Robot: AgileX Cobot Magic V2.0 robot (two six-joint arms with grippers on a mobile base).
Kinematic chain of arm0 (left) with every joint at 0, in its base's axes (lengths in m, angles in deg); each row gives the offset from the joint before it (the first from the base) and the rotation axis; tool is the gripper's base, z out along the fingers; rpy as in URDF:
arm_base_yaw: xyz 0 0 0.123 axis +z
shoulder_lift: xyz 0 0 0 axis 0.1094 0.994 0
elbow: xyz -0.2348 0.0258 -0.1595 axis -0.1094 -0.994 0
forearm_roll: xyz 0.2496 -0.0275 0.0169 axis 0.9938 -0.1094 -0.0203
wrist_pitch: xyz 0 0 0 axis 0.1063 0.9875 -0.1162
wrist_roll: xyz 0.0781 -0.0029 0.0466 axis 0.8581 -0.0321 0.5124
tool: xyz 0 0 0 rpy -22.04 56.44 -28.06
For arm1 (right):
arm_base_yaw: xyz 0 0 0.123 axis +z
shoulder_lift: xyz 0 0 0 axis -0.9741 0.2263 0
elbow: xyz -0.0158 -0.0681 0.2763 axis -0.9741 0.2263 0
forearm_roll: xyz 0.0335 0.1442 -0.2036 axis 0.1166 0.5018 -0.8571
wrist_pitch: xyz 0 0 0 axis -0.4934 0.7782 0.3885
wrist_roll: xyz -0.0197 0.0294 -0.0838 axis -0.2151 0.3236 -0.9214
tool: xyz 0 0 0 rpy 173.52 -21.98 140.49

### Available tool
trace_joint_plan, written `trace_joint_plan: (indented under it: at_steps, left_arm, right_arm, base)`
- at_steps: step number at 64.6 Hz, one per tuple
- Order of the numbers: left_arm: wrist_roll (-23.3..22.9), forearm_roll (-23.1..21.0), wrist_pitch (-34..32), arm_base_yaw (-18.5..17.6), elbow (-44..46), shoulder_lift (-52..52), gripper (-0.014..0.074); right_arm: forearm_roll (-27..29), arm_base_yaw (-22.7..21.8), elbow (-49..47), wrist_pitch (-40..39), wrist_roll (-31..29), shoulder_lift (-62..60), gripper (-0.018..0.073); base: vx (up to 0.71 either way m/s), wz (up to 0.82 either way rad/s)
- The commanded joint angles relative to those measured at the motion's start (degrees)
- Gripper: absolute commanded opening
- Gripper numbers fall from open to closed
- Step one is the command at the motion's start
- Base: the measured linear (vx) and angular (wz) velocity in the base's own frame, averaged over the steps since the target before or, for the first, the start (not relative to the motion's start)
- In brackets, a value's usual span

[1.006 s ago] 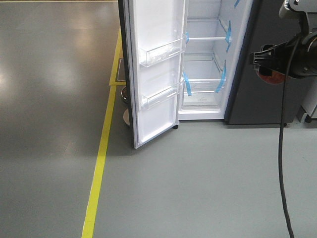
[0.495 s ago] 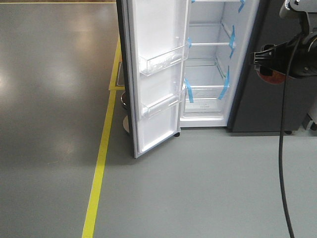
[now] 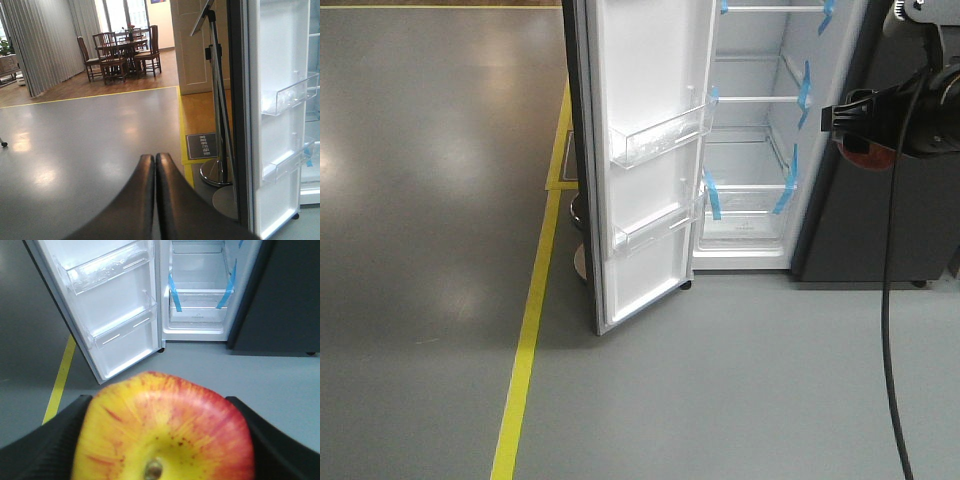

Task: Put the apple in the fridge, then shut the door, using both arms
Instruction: 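Approach the refrigerator opening with the apple held in the right gripper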

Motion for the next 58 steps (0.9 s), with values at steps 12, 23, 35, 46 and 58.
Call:
trace_joint_plan:
  at_steps: [12,23,35,46,58]
  left_arm:
    - [-0.5,-0.1,-4.0,0.1,-1.6,-0.9,-0.0005]
    - [-0.5,-0.1,-4.0,0.1,-1.6,-0.9,-0.0005]
    - [-0.5,-0.1,-4.0,0.1,-1.6,-0.9,-0.0005]
    - [-0.5,-0.1,-4.0,0.1,-1.6,-0.9,-0.0005]
    - [-0.5,-0.1,-4.0,0.1,-1.6,-0.9,-0.0005]
  right_arm:
    - [-0.7,-0.3,-1.7,-4.0,-0.6,-2.3,-0.0008]
    - [-0.7,-0.3,-1.7,-4.0,-0.6,-2.3,-0.0008]
    - [-0.7,-0.3,-1.7,-4.0,-0.6,-2.3,-0.0008]
    - [-0.7,-0.3,-1.7,-4.0,-0.6,-2.3,-0.0008]
    - [-0.7,-0.3,-1.7,-4.0,-0.6,-2.3,-0.0008]
  base:
    - [0.14,0.00]
    - [0.16,0.00]
    - [0.17,0.02]
    - [0.17,0.03]
    - [0.17,0.02]
